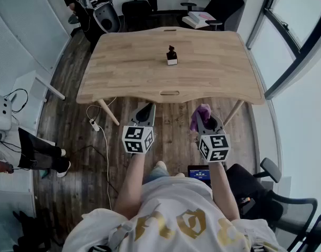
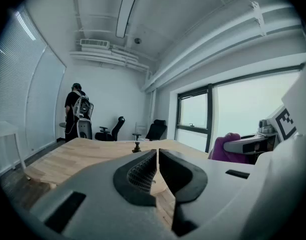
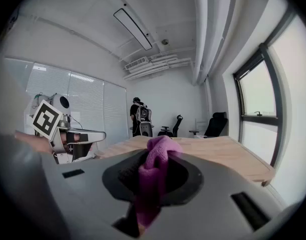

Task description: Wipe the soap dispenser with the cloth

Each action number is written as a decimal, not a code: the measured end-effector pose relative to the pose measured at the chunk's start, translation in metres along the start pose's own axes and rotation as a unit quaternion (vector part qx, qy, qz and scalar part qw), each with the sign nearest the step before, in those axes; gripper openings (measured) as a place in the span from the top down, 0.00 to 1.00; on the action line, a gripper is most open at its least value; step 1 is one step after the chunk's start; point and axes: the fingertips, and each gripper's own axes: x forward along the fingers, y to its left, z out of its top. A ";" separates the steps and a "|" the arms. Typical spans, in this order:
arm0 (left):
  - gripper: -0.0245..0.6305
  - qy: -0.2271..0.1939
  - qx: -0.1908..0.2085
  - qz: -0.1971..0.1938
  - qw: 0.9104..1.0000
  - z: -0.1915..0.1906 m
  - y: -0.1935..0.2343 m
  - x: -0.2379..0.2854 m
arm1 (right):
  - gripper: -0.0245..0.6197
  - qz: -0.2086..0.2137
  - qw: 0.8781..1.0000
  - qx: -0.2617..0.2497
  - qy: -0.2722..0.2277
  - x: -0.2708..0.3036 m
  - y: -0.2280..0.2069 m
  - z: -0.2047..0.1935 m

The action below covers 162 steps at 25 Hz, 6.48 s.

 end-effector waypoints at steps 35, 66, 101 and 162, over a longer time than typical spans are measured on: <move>0.93 0.017 0.000 -0.025 1.000 -0.004 0.004 0.090 | 0.86 -0.031 0.999 0.019 0.026 0.056 -0.069 -0.012; 0.93 0.031 -0.016 -0.074 0.997 0.046 0.205 0.381 | 0.86 -0.044 0.995 0.052 0.075 0.383 -0.139 0.032; 0.93 0.074 -0.040 -0.104 0.991 0.007 0.189 0.436 | 0.86 0.028 0.991 0.072 0.107 0.423 -0.154 -0.003; 0.43 0.149 0.124 -0.350 0.916 -0.125 0.134 0.501 | 0.86 0.047 0.969 0.137 0.201 0.490 -0.194 -0.079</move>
